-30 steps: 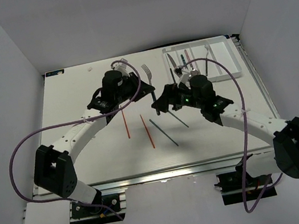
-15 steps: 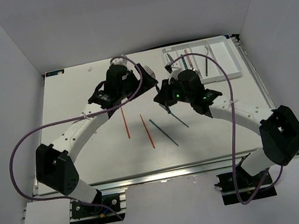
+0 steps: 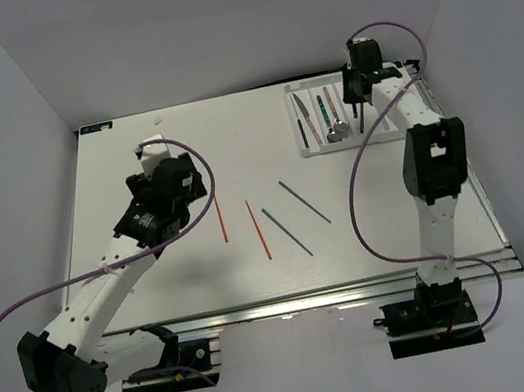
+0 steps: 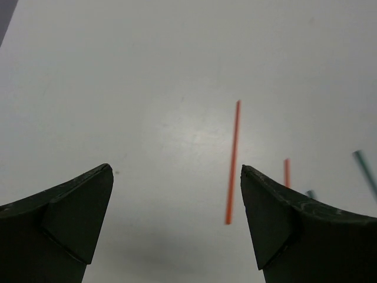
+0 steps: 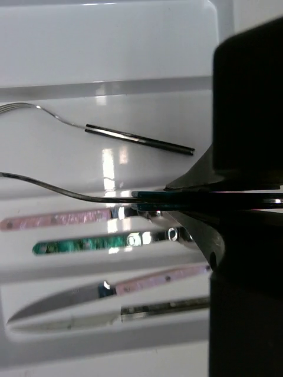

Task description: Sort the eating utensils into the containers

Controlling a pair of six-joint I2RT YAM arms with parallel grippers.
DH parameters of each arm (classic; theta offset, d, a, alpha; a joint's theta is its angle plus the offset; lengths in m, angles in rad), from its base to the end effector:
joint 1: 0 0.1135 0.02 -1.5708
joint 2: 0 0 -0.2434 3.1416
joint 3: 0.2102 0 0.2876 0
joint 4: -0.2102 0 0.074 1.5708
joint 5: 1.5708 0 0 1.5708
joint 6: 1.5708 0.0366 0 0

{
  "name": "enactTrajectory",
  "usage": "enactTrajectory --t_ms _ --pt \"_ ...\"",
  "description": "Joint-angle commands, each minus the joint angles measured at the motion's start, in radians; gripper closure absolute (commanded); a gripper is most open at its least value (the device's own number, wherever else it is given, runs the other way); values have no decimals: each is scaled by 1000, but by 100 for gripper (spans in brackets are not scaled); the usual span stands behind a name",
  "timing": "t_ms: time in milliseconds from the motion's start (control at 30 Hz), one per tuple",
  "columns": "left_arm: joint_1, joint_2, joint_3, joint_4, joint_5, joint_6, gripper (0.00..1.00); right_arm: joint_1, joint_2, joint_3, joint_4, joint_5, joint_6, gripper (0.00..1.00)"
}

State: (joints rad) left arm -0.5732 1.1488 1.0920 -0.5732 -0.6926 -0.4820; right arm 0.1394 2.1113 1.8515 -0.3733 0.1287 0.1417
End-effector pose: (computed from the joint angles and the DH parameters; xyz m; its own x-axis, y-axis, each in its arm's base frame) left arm 0.2539 -0.1361 0.3193 -0.4311 -0.1463 -0.8904 -0.2437 0.9690 -0.0412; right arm 0.5170 0.0678 0.2427 -0.5850 0.0594 -0.8088 0.0478 0.9981 0.0387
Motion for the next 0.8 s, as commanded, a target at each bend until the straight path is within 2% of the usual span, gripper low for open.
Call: enactTrajectory --t_ms 0,200,367,500,600,700,733,767 --pt "-4 9 -107 -22 -41 62 2 16 146 252 -188 75 -88 100" --pt "-4 3 -113 -25 2 75 2 -1 200 270 -119 94 -60 97" --pt "-4 15 -122 -45 11 79 2 -17 260 313 -133 106 -57 96" --pt "-4 9 -127 -40 19 82 2 -41 231 206 -64 94 -44 96" --pt "-4 15 -127 -42 21 83 2 -58 240 195 -62 62 -48 92" --pt "-4 20 -127 -43 28 85 2 -63 260 230 -82 52 -68 78" --pt "-4 20 -127 -43 31 85 2 -63 260 236 -88 48 -70 59" --pt "-4 20 -127 -43 33 85 2 -63 256 247 -93 39 -70 47"
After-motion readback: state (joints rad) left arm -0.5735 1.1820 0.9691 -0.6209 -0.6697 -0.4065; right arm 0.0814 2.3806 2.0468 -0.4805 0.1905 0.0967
